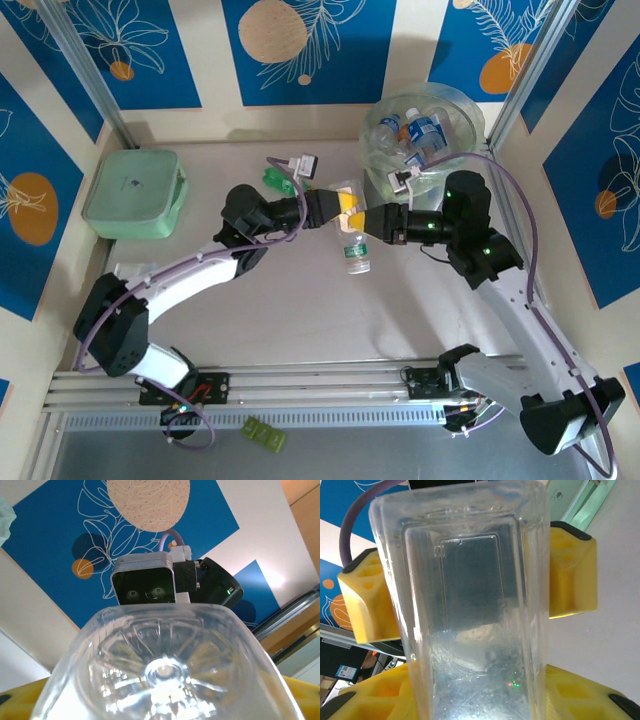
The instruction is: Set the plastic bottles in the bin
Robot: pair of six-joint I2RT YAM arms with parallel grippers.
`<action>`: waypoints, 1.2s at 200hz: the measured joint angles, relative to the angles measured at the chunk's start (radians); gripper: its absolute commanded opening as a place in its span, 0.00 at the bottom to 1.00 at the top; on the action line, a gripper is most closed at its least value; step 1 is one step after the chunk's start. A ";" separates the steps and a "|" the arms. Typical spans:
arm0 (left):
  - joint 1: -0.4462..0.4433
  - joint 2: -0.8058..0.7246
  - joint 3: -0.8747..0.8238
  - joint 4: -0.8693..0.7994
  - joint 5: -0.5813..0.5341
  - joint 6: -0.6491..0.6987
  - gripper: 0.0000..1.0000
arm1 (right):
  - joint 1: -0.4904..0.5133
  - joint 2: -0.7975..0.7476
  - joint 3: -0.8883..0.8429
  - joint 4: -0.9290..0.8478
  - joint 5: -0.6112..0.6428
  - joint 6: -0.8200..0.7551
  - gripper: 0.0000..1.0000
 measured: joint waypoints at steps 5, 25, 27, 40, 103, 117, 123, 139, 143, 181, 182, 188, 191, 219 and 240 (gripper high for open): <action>0.000 -0.014 0.000 -0.031 -0.007 0.026 0.84 | -0.003 -0.006 0.000 -0.008 0.000 -0.002 0.37; 0.000 -0.080 0.014 -0.196 -0.053 0.129 1.00 | -0.021 -0.027 0.009 -0.044 0.009 -0.015 0.37; 0.000 -0.088 0.018 -0.219 -0.060 0.132 1.00 | -0.023 -0.029 0.012 -0.049 0.011 -0.018 0.37; 0.000 -0.146 0.047 -0.370 -0.128 0.220 0.99 | -0.043 -0.039 0.036 -0.089 0.024 -0.036 0.37; 0.013 -0.338 0.226 -0.959 -0.478 0.623 1.00 | -0.245 -0.007 0.345 -0.378 0.265 -0.157 0.37; 0.013 -0.340 0.241 -1.045 -0.527 0.685 0.98 | -0.265 0.035 0.419 -0.418 0.353 -0.158 0.37; 0.013 -0.340 0.240 -1.077 -0.547 0.709 0.98 | -0.270 0.060 0.449 -0.431 0.394 -0.158 0.37; 0.013 -0.340 0.225 -1.143 -0.590 0.763 0.98 | -0.284 0.124 0.513 -0.457 0.488 -0.163 0.37; 0.013 -0.341 0.216 -1.156 -0.600 0.774 0.98 | -0.288 0.145 0.529 -0.461 0.513 -0.166 0.37; 0.014 -0.342 0.128 -1.205 -0.650 0.847 0.97 | -0.352 0.343 0.667 -0.501 0.689 -0.175 0.36; 0.014 -0.342 0.127 -1.205 -0.650 0.847 0.97 | -0.352 0.348 0.669 -0.502 0.691 -0.175 0.36; 0.014 -0.341 0.119 -1.205 -0.652 0.855 0.97 | -0.360 0.382 0.698 -0.509 0.713 -0.185 0.37; 0.014 -0.340 0.115 -1.205 -0.652 0.859 0.97 | -0.362 0.400 0.714 -0.514 0.723 -0.198 0.37; 0.014 -0.339 0.090 -1.197 -0.654 0.872 0.97 | -0.364 0.550 0.878 -0.534 0.805 -0.323 0.40; 0.014 -0.336 0.078 -1.193 -0.654 0.872 0.97 | -0.354 0.623 0.938 -0.527 0.843 -0.432 0.41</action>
